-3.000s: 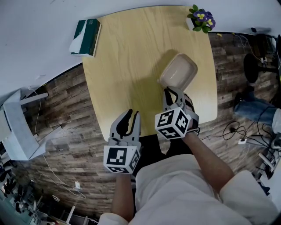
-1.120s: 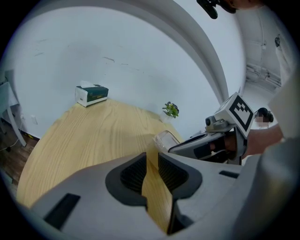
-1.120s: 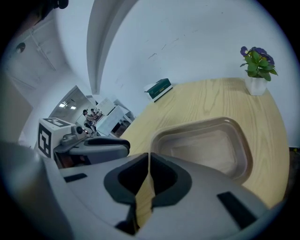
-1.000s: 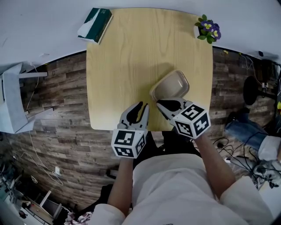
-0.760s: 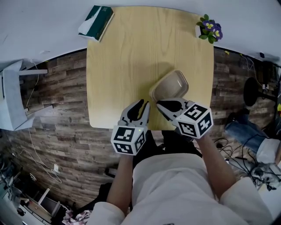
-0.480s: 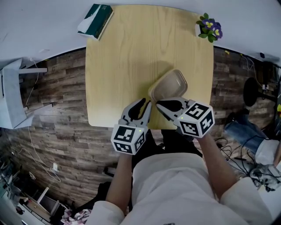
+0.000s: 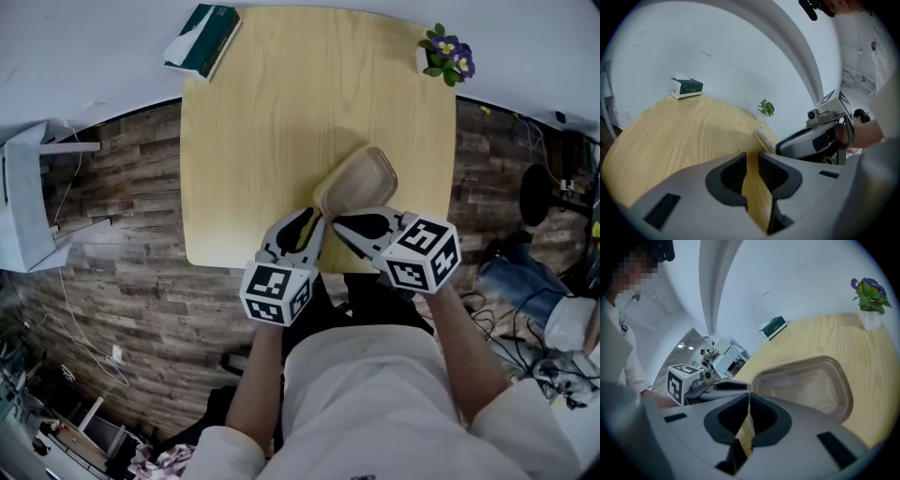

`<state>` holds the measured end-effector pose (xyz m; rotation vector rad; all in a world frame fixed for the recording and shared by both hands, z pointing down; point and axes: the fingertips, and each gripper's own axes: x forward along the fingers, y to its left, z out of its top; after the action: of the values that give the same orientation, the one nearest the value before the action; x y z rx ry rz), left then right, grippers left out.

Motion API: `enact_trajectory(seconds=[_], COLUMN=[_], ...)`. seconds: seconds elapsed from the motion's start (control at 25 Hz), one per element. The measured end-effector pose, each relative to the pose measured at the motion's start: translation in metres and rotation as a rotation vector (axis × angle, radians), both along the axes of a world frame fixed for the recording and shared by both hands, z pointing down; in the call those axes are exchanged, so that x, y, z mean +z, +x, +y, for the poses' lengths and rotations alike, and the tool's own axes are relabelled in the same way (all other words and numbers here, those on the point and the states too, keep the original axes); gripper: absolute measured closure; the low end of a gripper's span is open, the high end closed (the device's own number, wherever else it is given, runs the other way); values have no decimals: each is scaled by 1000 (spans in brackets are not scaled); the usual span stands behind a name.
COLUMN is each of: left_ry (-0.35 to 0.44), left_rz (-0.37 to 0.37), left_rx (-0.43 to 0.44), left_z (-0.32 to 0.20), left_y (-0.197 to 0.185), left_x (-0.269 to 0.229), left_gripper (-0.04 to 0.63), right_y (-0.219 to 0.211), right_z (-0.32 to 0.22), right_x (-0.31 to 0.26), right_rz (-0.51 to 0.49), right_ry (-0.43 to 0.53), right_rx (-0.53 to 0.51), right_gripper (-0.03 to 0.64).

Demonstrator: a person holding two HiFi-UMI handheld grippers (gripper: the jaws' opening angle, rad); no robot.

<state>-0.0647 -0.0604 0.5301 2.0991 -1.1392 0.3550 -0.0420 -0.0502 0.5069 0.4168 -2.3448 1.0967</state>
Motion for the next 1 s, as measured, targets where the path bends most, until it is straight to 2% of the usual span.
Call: enact_trajectory(seconds=[0.12, 0.36, 0.72, 1.0], left_ry=[2, 10, 38, 33], left_rz=[24, 130, 262, 303], left_rx=[-8, -45, -43, -25], left_z=[2, 4, 5, 8], left_y=[0, -1, -1, 0], left_x=[-3, -13, -24, -22], left_gripper=[520, 520, 520, 520], right_y=[0, 0, 0, 1], right_z=[0, 2, 3, 6], right_x=[0, -1, -6, -6], right_rz=[-2, -15, -38, -43], right_ry=[-1, -2, -9, -11], right_rx=[8, 2, -11, -29], right_gripper=[597, 597, 597, 597])
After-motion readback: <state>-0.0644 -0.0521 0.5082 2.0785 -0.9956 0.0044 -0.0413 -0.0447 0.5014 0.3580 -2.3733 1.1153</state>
